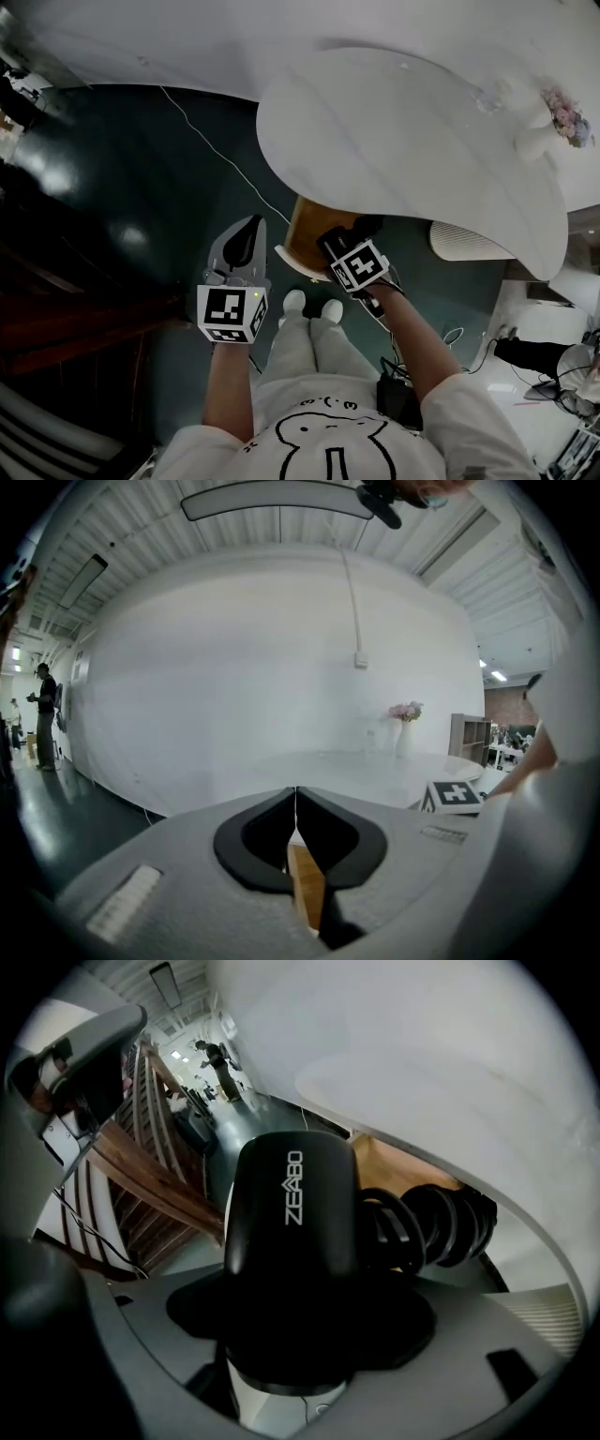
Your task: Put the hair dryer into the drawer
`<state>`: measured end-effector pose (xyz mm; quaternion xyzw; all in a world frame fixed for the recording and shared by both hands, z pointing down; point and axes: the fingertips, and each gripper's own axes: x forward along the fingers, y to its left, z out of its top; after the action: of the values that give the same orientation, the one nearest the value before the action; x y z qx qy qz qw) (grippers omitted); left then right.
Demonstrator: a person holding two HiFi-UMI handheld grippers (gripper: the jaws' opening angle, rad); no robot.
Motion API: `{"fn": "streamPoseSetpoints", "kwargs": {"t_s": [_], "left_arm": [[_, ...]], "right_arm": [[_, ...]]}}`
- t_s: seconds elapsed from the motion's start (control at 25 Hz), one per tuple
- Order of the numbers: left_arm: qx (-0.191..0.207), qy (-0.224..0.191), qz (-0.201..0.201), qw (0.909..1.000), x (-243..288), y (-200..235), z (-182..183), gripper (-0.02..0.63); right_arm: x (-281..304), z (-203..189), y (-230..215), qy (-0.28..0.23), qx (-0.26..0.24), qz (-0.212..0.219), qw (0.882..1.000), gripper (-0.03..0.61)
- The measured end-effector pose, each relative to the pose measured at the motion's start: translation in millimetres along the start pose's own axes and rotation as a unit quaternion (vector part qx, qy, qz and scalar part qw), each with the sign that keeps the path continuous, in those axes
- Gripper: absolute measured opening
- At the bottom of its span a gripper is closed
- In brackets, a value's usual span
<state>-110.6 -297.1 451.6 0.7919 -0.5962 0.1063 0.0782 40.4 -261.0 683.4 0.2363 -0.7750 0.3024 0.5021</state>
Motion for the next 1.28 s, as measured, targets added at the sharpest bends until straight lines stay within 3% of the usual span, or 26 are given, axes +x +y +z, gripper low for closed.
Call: {"fn": "streamPoseSetpoints", "kwargs": {"t_s": [0.6,1.28], "left_arm": [[-0.005,0.005,-0.02,0.9998,9.9,38.8,-18.5,0.017],[-0.008,0.018,-0.038,0.9991,30.5,50.9,-57.6,0.017]], "right_arm": [[49.5,32.1,-12.6,0.049,-0.046,-0.034,0.997,0.35],[121.4,27.7,-37.8,0.108,-0.065,-0.061,0.99,0.35]]}}
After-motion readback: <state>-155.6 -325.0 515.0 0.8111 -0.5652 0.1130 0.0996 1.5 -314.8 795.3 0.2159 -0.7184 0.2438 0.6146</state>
